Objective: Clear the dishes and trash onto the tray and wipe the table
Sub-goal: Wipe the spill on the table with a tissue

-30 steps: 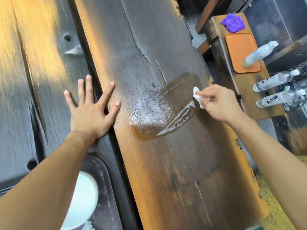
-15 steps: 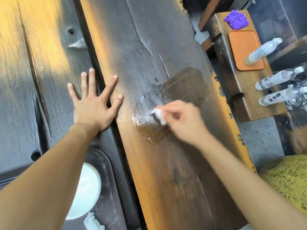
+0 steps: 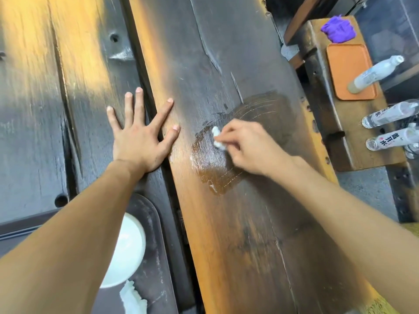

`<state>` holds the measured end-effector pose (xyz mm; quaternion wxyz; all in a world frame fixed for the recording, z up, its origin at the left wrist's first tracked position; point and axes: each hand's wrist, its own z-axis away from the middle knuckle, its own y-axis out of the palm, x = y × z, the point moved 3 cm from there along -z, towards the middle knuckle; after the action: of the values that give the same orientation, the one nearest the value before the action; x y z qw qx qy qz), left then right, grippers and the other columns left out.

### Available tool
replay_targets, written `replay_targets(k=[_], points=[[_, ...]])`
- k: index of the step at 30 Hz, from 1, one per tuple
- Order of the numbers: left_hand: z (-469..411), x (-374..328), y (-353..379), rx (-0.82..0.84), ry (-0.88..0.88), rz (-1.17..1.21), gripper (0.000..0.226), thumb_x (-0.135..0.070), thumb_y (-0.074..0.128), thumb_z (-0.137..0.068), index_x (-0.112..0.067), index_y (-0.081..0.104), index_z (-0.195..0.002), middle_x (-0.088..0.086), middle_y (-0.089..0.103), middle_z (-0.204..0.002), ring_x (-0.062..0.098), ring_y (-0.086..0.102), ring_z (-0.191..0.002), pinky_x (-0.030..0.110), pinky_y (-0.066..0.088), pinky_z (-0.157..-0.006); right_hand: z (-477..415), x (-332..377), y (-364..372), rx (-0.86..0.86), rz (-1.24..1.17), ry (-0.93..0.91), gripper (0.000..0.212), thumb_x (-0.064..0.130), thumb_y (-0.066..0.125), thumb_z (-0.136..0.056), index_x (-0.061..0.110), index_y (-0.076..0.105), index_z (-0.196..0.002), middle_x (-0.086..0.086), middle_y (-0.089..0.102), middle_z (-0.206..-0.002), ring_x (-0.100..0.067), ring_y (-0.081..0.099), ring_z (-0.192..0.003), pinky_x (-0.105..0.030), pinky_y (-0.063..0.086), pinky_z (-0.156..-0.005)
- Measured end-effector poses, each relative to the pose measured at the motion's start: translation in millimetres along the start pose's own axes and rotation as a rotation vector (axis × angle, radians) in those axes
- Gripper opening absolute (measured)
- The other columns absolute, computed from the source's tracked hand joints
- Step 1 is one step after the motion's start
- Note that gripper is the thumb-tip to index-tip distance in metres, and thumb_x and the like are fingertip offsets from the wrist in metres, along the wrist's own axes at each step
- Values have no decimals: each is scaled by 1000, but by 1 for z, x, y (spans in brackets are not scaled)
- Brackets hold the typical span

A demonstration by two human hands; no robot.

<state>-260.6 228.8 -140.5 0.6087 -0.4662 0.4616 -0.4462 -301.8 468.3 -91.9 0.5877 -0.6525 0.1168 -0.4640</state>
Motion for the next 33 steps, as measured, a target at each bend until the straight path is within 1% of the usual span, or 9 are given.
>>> replay_targets(k=[4, 8, 11, 14, 18, 20, 24, 28, 33], points=[[1, 0, -1, 10, 1, -2, 63, -76, 11, -94, -58, 4, -154, 13, -8, -170, 31, -11, -156, 67, -7, -119, 51, 36, 35, 99, -97, -116, 29, 3, 63, -81, 12, 76, -106, -3, 66, -96, -22, 61, -88, -30, 48, -84], [0, 2, -6, 66, -12, 10, 63, -77, 14, -93, -61, 2, -153, 11, -13, -169, 30, -14, -156, 67, -8, -118, 89, 72, 45, 249, -339, -74, 34, 3, 58, -87, 15, 73, -115, 2, 64, -104, -11, 59, -92, -14, 41, -85], [-3, 6, -10, 168, -3, 19, 62, -76, 18, -94, -63, -1, -152, 8, -18, -169, 27, -17, -156, 64, -9, -119, 68, 33, 15, -78, -391, 145, 31, 3, 62, -88, 21, 76, -110, 6, 69, -98, -8, 64, -89, -22, 48, -87], [0, 14, -16, 230, 17, 7, 61, -73, 20, -96, -61, 1, -153, 5, -17, -169, 26, -15, -156, 61, -6, -122, 31, -33, -27, -349, -204, 370, 27, 6, 63, -87, 19, 77, -106, -2, 71, -101, -18, 65, -97, -22, 46, -91], [12, 19, -27, 310, 27, 38, 60, -66, 24, -99, -53, 11, -156, 4, -11, -170, 25, -9, -157, 60, 1, -122, 21, -45, -20, -217, -7, 298, 26, 4, 62, -85, 13, 77, -104, -7, 69, -101, -28, 64, -97, -24, 42, -88], [18, 21, -35, 338, 18, 75, 59, -63, 26, -101, -49, 16, -157, 4, -5, -171, 25, -4, -157, 59, 5, -122, 38, -15, 1, -136, 4, 134, 27, 2, 62, -82, 13, 77, -102, -6, 67, -98, -28, 63, -91, -31, 47, -88], [30, 28, -53, 342, 3, 227, 60, -59, 29, -102, -39, 23, -159, 9, 24, -167, 29, 21, -154, 50, 21, -123, 88, 59, 44, 138, -140, -92, 34, 2, 57, -83, 12, 74, -110, -3, 66, -102, -20, 59, -96, -20, 39, -92], [55, 43, -79, 270, -10, 294, 59, -57, 31, -103, -28, 38, -154, 14, 58, -144, 38, 52, -132, 44, 40, -111, 115, 88, 63, 228, -465, 178, 32, 9, 57, -93, 23, 73, -116, 11, 63, -108, -7, 58, -97, -23, 46, -90], [116, 76, -103, 200, -20, 281, 61, -56, 32, -99, -19, 51, -143, 12, 64, -137, 37, 59, -123, 46, 48, -101, 136, 120, 67, 148, -620, 344, 24, 17, 63, -91, 29, 75, -108, 17, 65, -105, -5, 65, -94, -33, 53, -92]])
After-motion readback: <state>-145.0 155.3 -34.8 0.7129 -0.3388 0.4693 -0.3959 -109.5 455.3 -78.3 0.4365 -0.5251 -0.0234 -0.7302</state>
